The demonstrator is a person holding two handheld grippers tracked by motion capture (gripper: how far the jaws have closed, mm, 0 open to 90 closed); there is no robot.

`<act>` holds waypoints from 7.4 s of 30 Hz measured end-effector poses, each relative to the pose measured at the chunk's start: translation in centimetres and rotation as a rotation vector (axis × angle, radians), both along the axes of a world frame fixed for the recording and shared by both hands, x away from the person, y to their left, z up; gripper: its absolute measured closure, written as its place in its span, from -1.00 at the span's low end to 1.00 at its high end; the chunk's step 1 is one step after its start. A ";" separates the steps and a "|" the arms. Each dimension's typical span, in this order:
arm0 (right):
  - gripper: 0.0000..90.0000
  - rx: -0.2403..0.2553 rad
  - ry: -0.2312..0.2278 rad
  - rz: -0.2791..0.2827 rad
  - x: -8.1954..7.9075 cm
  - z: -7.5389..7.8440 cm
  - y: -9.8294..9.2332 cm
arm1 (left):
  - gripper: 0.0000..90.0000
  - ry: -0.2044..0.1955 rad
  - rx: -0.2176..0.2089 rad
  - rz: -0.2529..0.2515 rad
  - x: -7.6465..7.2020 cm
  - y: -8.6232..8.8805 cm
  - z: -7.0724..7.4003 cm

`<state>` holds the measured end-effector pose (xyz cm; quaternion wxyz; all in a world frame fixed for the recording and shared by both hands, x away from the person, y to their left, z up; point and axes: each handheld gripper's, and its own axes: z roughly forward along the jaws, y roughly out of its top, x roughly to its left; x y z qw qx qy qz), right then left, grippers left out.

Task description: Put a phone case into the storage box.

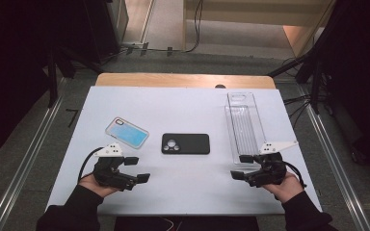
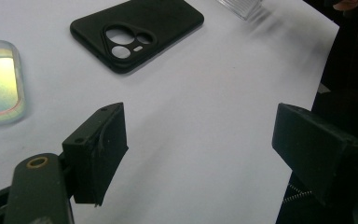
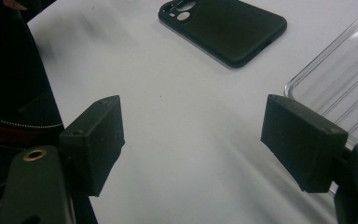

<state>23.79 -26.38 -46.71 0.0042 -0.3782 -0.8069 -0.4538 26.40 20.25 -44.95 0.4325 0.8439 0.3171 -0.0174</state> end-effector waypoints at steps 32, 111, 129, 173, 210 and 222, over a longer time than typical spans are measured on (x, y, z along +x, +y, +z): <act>-0.57 0.001 -0.009 0.004 -0.2 0.0 -0.1 | -0.55 0.024 -0.024 0.014 0.2 0.1 0.0; -0.57 0.007 -0.008 -0.024 -0.1 -0.1 -0.4 | -0.50 -0.012 0.051 0.310 9.6 -0.3 -0.1; -0.57 0.005 -0.010 -0.027 -0.2 0.0 -0.5 | 1.00 0.009 0.100 0.281 9.5 0.2 -0.5; -0.56 0.001 -0.025 -0.022 -0.6 0.3 -0.6 | 1.00 0.150 0.224 0.292 9.9 2.4 -3.5; -0.56 -0.005 -0.024 -0.022 -0.6 0.3 -0.6 | 0.06 0.016 0.032 0.245 7.2 3.8 0.2; -0.56 -0.011 -0.029 -0.020 -0.6 0.2 -0.6 | -0.19 0.063 -0.017 0.147 4.6 1.9 0.4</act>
